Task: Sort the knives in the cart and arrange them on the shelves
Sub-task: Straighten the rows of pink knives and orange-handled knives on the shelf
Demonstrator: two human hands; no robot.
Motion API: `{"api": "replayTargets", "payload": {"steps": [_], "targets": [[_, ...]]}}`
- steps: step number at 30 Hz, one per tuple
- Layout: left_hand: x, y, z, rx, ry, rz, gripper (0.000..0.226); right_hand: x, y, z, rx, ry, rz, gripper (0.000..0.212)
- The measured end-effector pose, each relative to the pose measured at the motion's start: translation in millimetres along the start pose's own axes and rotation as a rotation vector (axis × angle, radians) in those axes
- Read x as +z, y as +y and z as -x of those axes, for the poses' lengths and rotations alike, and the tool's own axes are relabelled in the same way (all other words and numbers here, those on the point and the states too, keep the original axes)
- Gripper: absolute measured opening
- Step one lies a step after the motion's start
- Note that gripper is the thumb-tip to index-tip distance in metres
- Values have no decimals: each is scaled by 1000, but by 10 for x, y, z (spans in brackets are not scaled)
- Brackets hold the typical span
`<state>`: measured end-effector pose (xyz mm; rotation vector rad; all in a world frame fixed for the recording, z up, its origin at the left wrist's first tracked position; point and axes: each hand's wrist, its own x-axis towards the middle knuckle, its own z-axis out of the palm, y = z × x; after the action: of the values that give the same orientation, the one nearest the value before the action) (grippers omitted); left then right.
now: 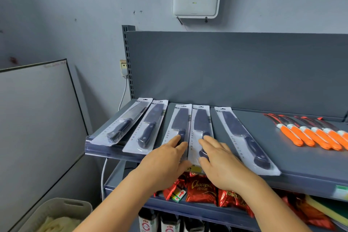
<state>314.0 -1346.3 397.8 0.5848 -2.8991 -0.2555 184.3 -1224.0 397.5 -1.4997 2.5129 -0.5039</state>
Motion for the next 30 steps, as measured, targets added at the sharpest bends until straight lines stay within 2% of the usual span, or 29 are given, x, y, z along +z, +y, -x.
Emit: {"api": "replayTargets", "payload": {"steps": [4,9,23,27,30], "targets": [[-53,-69,-32,-29,-15,16,58,8,-55,-65,-13,37,-10,52],[-88,-126,-98,-30,-48,29,63,-5,-80,-112,-18,47,13,38],[-138,-209,-180,7,-96,31,72,-52,-72,-135,-15,13,11,49],[-109,-130,-157,52,-41,5,78,-118,-6,-91,-3,51,-1,54],[-73,35,-162,118,11,28,74,-240,170,-51,68,118,27,53]]}}
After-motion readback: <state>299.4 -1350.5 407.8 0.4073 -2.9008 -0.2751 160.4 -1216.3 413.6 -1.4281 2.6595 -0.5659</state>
